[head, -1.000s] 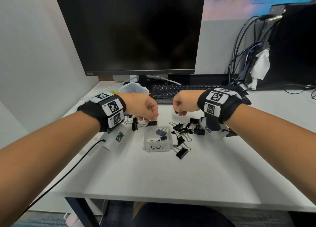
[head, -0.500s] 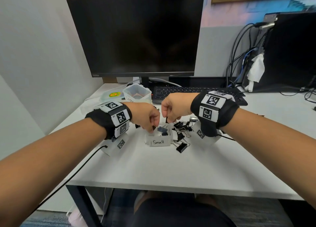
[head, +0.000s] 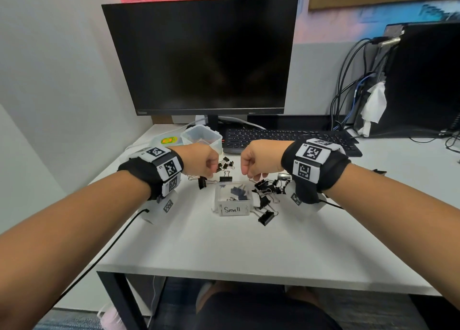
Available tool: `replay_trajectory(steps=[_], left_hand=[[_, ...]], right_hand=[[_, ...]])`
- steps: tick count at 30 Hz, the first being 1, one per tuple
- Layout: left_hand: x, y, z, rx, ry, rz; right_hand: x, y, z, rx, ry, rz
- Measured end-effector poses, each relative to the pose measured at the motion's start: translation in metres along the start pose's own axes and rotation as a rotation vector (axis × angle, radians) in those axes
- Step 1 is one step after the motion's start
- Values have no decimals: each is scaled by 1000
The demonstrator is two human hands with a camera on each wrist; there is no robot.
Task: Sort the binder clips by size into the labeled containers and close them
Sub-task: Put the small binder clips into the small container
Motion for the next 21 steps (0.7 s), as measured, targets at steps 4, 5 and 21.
replay_trajectory(steps=[4, 5, 21], left_hand=[[-10, -8, 10, 28, 29, 98], [-12, -9, 13, 40, 27, 107], [-31, 0, 42, 129, -110, 332]], right_hand=[[4, 20, 2, -83, 6, -123], [4, 24, 1, -101, 5, -152], [2, 69, 1, -250, -62, -357]])
Point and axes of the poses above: each hand's wrist, its own z-axis towards the middle knuckle, its own x-axis out of the back of the hand, y = z × x, the point moved 4 cm from there along z, towards the middle knuckle, and after that the axes turned 4 degrees about x, right-handed, at the moved point
